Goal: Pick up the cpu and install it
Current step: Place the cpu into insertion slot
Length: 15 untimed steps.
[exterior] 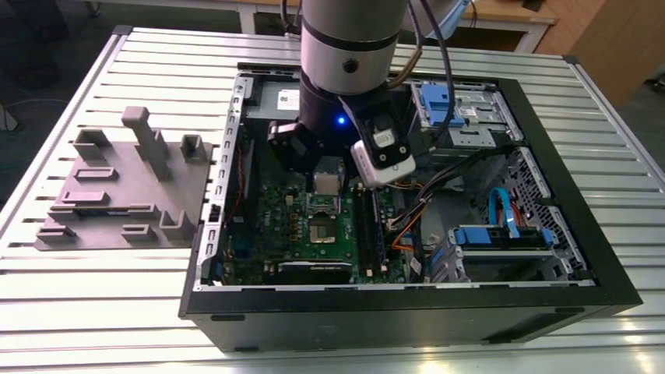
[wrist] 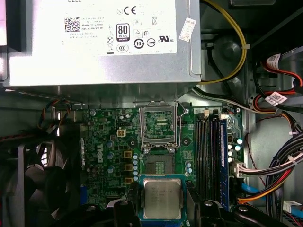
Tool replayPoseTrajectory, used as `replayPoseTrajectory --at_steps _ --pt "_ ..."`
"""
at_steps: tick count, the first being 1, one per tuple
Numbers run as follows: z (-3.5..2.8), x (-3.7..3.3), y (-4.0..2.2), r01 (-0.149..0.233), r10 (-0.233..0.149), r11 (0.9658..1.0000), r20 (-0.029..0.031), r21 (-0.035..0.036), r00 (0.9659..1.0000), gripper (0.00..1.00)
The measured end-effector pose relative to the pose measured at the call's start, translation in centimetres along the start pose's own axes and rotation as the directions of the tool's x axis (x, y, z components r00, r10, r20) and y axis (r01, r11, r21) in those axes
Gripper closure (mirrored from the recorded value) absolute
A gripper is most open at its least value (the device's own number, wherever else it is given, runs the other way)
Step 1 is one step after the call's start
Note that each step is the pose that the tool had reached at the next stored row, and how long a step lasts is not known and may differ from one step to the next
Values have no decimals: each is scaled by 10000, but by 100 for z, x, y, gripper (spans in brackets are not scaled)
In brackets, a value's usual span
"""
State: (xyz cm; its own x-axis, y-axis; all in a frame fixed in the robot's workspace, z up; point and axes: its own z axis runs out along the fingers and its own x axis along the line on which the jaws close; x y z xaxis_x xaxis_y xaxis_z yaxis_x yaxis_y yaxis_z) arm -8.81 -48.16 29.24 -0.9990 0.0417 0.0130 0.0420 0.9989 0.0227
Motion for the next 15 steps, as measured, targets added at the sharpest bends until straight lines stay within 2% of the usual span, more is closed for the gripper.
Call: replayPoseTrajectory --at_steps 11,15 --pt "10 0 0 1 -1 10000 1 -1 10000 53" --pt "30 -1 0 181 -181 9998 -3 2 9998 53"
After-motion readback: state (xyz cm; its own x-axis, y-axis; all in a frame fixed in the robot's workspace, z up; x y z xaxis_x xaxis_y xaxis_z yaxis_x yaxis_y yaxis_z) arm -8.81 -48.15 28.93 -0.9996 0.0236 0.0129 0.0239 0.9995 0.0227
